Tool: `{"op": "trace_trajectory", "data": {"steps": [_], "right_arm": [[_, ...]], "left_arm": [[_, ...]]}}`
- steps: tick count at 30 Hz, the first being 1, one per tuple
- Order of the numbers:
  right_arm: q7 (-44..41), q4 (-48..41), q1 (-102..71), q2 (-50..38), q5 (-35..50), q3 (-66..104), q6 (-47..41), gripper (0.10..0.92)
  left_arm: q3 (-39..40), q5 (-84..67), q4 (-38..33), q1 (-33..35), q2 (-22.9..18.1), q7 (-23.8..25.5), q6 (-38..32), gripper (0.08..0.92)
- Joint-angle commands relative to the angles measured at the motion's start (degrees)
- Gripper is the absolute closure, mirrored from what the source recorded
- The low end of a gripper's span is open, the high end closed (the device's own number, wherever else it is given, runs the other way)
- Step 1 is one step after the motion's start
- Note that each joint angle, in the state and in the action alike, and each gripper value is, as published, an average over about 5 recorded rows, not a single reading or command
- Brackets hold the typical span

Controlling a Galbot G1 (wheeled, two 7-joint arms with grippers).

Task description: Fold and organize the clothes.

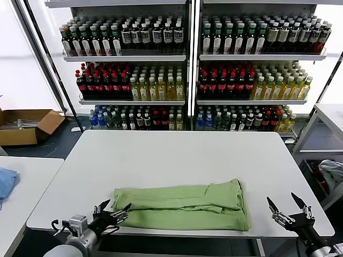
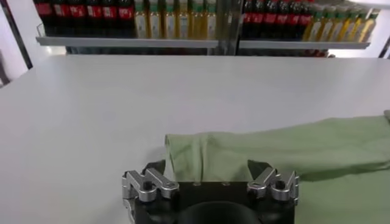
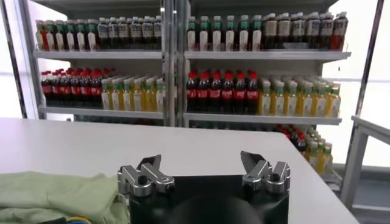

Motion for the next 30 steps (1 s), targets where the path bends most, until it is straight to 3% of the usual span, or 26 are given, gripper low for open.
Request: {"op": "trace_trajectory", "data": {"steps": [1,17,24,30], "right_arm": [[-1.47,0.70,-2.33,0.43,0.70,2.21,1.77,0.203],[-1.25,2.15,0.43,0.80,0.67,-0.16,0.08,0.203],[-0.98,3.07,2.44,1.20,0.80,-1.95,-0.76,0.203],[-0.83,3.87,3.07,0.85,1.40,-2.73,-1.05,0.203]], "left_arm": [[2.23,3.45,3.57,-0.90,-3.67,-2.29,0.61,0.240],[2.91,5.85,3.06,-0.96,-3.12,-0.36,-5.03,0.680],[-8.48,-1.42,2.70,-3.10,3.87,2.42,-5.79,0.875],[-22.52,-8.82,10.07,-5.44,12.74,6.21,-5.09,0.905]]}}
